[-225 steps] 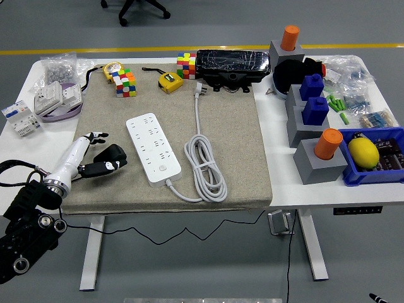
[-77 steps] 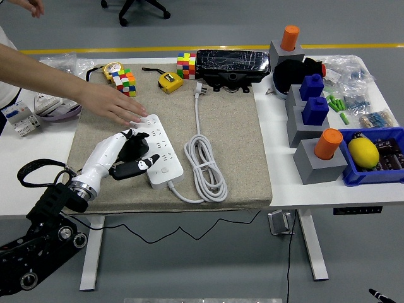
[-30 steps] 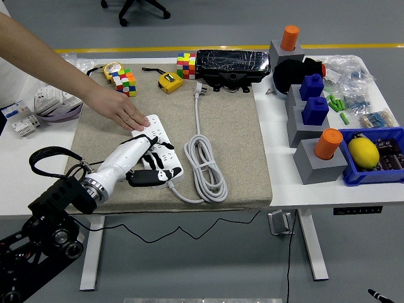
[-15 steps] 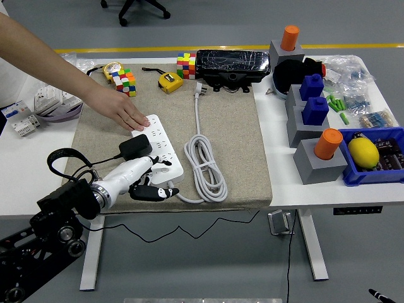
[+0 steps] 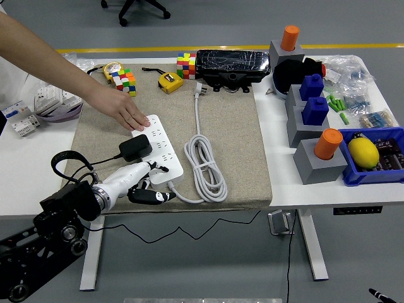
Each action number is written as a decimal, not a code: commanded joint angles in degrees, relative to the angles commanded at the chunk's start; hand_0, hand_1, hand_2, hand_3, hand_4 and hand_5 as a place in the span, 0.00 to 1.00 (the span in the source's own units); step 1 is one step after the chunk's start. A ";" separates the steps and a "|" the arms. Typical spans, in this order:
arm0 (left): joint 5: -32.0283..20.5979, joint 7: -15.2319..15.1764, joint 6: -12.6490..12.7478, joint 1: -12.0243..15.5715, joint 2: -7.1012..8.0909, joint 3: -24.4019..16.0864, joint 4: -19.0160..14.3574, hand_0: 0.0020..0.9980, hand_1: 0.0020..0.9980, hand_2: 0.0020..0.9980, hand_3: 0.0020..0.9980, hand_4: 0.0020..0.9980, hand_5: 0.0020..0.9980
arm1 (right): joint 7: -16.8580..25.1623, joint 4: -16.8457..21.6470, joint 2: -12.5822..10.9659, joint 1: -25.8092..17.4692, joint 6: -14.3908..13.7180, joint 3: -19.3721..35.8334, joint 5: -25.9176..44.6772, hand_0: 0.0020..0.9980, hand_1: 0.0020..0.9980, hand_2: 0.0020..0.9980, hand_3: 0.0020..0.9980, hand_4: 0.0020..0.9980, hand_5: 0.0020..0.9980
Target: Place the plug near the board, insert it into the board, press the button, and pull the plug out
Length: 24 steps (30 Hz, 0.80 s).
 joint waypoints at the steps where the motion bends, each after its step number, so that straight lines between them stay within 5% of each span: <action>1: 0.07 -0.03 0.09 -0.03 -0.03 0.02 0.18 0.10 0.02 0.12 0.84 0.89 0.60 | -0.02 -0.03 -0.01 -0.02 0.01 -0.01 -0.04 0.65 0.65 0.63 0.56 0.99 0.55; 14: 0.08 0.07 0.32 0.22 -0.23 0.22 2.01 0.10 0.02 0.12 0.82 0.89 0.62 | 0.00 0.02 0.27 -0.10 0.02 0.48 -0.15 0.65 0.65 0.63 0.56 0.99 0.55; 18: -0.29 -3.47 2.97 0.90 -0.17 -0.58 0.58 0.10 0.02 0.12 0.82 0.89 0.62 | 0.00 0.01 0.27 -0.15 -0.01 0.63 -0.21 0.65 0.65 0.63 0.56 0.99 0.55; 24: -5.73 -15.10 12.70 1.40 -0.10 -2.15 -1.23 0.13 0.04 0.13 0.75 0.89 0.60 | 0.00 0.02 0.30 -0.17 -0.01 0.57 -0.21 0.65 0.65 0.63 0.56 0.99 0.55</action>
